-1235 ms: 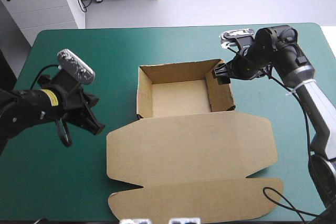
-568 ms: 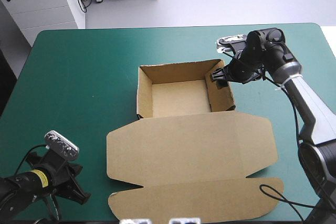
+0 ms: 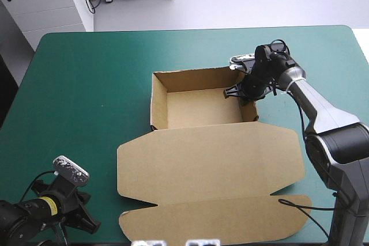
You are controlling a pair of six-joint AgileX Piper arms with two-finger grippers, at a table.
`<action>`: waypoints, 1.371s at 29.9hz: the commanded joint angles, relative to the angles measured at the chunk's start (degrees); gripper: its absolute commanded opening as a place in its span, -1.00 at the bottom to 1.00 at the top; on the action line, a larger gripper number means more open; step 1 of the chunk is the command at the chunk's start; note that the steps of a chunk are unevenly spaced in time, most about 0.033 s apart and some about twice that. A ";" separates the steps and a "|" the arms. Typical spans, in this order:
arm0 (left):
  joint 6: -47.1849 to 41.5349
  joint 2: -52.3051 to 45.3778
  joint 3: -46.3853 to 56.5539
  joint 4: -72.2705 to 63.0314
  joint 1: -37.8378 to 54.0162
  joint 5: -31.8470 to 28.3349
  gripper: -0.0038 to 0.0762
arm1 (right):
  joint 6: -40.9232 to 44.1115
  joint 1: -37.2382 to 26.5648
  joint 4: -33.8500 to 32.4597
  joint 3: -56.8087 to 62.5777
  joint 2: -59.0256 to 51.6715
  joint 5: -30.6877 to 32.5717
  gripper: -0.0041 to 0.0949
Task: Fold the box
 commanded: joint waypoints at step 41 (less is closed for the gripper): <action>-0.73 0.34 -1.30 2.18 -0.43 -4.01 -0.92 | -0.30 -38.07 -8.80 -13.52 -2.88 -2.15 -0.85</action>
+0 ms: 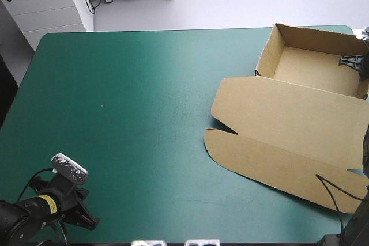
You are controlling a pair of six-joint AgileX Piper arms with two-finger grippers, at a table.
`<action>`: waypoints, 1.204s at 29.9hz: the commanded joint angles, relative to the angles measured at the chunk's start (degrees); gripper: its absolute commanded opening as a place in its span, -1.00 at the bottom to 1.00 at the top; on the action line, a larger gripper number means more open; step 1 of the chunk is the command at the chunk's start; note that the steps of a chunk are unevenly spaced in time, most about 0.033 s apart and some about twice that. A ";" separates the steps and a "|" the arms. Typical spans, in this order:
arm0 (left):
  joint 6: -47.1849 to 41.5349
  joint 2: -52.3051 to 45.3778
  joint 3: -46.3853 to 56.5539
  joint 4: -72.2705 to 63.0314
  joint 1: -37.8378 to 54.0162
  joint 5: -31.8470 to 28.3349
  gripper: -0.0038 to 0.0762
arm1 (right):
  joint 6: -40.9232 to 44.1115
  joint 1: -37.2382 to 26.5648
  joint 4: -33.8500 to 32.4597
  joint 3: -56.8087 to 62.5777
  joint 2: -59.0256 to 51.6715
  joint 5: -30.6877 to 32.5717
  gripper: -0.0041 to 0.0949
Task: Fold the box
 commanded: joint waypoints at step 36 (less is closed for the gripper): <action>-0.71 0.34 -1.30 -0.17 -0.43 -2.51 -0.92 | -7.74 6.24 12.74 -2.20 -17.46 5.49 -0.92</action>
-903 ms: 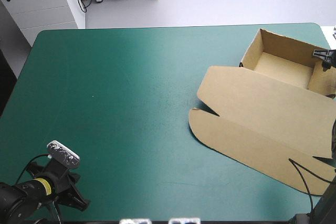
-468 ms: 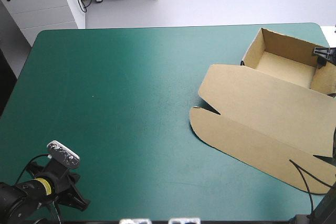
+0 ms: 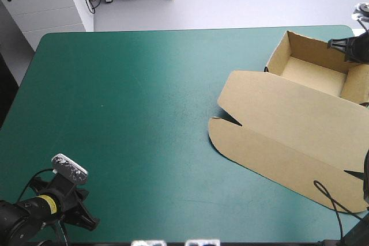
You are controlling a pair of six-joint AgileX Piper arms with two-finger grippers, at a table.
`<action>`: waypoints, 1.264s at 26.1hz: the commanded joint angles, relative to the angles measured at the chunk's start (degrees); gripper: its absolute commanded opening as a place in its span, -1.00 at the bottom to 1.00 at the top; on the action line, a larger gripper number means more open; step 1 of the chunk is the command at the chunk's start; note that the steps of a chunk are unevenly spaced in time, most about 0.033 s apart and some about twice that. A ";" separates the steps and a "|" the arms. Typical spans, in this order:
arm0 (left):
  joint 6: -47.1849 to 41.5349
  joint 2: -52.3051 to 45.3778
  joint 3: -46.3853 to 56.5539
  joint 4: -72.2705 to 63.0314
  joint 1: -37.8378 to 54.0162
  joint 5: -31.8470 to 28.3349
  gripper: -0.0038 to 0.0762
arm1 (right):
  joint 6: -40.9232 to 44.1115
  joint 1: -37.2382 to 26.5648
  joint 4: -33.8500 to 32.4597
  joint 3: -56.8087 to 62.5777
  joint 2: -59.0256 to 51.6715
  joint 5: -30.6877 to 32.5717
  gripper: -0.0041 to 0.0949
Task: Fold the box
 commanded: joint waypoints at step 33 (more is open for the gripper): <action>-0.54 0.34 -1.36 -2.33 -0.43 -10.60 -0.92 | 0.11 34.90 -1.74 68.45 -66.04 -25.57 -0.92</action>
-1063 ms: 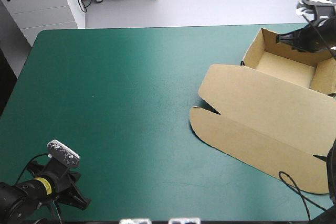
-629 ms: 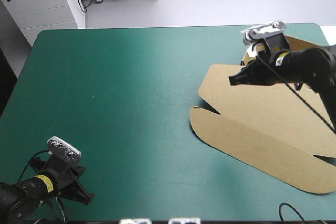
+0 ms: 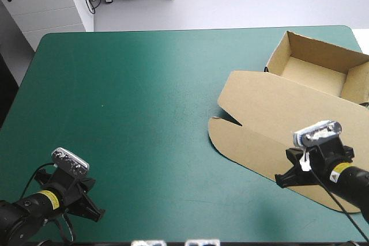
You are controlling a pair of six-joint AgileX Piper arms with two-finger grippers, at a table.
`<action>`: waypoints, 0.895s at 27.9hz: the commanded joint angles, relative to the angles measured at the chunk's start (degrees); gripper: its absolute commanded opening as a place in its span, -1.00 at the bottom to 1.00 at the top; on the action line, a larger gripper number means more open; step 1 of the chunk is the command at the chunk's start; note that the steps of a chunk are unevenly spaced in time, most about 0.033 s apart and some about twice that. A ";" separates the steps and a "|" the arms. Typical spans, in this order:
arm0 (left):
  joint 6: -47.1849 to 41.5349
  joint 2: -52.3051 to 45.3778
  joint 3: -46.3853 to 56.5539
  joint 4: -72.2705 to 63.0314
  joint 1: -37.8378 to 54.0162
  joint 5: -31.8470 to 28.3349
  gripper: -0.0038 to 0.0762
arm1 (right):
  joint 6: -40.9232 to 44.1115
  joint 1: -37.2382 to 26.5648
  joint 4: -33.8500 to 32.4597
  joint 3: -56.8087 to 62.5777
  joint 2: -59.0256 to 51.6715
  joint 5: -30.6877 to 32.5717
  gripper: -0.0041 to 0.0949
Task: Fold the box
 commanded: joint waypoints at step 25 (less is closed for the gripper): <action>0.47 -0.88 1.29 -6.46 -0.43 -5.04 -0.92 | 0.55 0.08 2.10 15.11 -19.94 -3.33 -0.92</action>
